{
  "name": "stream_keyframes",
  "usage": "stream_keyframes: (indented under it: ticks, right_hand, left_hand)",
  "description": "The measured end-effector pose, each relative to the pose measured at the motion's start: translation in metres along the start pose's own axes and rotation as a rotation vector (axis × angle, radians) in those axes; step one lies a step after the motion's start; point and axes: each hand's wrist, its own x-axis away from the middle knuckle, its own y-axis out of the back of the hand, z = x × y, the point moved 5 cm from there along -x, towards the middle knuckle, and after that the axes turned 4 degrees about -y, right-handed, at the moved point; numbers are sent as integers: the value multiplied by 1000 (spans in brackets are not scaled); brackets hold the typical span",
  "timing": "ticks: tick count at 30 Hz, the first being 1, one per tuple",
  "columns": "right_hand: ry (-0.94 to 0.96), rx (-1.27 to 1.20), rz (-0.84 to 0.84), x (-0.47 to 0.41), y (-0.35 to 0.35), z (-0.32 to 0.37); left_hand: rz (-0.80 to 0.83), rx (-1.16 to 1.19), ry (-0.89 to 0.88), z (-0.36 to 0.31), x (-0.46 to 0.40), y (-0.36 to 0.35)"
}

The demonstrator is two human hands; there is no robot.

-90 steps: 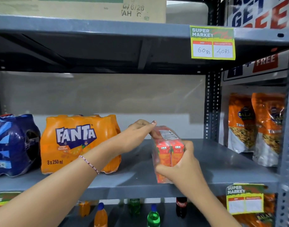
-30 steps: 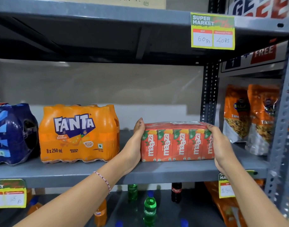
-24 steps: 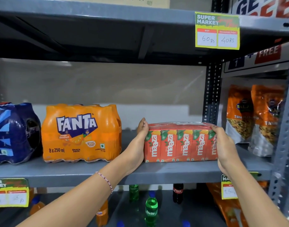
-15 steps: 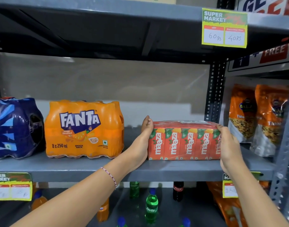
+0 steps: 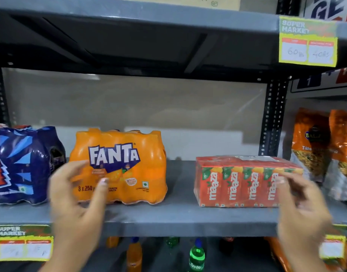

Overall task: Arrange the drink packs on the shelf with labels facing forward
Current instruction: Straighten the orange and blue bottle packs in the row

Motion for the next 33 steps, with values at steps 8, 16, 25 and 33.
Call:
stream_keyframes:
  ticks: [8, 16, 25, 33]
  right_hand:
    - [-261, 11, 834, 73, -143, 48]
    - [-345, -53, 828, 81, -165, 55]
    - [-427, -89, 791, 72, -140, 36]
    - [-444, -160, 768, 61, -126, 28]
  left_hand:
    - [507, -70, 548, 67, -38, 27]
    - [547, -205, 478, 61, -50, 27]
    - [543, -189, 451, 40, -37, 9]
    - [561, -171, 445, 27, -33, -4]
